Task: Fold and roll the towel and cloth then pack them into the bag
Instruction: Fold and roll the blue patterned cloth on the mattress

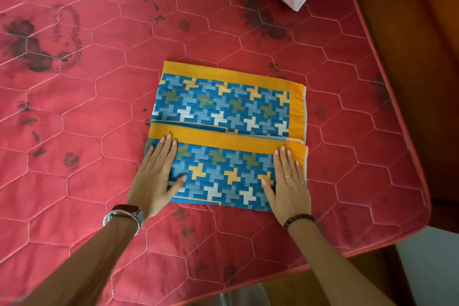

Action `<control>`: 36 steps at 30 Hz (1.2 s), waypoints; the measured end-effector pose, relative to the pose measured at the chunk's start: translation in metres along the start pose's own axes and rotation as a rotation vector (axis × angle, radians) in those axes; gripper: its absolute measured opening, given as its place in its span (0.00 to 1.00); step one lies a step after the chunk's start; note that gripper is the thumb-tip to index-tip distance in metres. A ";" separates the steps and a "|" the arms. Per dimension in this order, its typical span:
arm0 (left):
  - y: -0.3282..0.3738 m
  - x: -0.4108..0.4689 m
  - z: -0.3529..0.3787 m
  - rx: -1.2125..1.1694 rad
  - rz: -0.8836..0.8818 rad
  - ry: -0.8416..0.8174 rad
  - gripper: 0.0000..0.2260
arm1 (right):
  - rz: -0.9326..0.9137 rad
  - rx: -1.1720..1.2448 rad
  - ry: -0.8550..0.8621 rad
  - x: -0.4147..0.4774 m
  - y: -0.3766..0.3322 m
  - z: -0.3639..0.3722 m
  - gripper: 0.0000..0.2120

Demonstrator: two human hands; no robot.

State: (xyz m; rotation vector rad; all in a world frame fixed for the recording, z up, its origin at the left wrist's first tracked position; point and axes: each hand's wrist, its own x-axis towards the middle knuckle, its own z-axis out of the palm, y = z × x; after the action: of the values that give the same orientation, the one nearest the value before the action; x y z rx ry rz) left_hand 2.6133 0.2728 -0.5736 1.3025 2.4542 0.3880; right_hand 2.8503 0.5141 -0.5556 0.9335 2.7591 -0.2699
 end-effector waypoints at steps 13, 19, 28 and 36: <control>-0.031 -0.028 -0.032 0.030 0.156 -0.083 0.46 | -0.187 0.104 -0.203 -0.042 0.039 -0.028 0.46; -0.035 -0.029 -0.035 -0.020 0.123 0.064 0.40 | -0.115 0.185 -0.050 -0.038 0.039 -0.020 0.44; -0.026 -0.039 -0.061 -0.058 0.056 -0.059 0.30 | 0.048 0.419 -0.098 -0.044 0.036 -0.042 0.24; 0.012 -0.066 -0.098 -0.500 -0.429 -0.032 0.10 | 0.294 0.696 -0.064 -0.057 0.040 -0.087 0.05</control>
State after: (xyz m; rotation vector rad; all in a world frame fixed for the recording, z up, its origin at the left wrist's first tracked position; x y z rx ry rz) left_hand 2.6167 0.2162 -0.4692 0.5607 2.3114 0.7874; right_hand 2.9064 0.5331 -0.4610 1.4236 2.4306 -1.2241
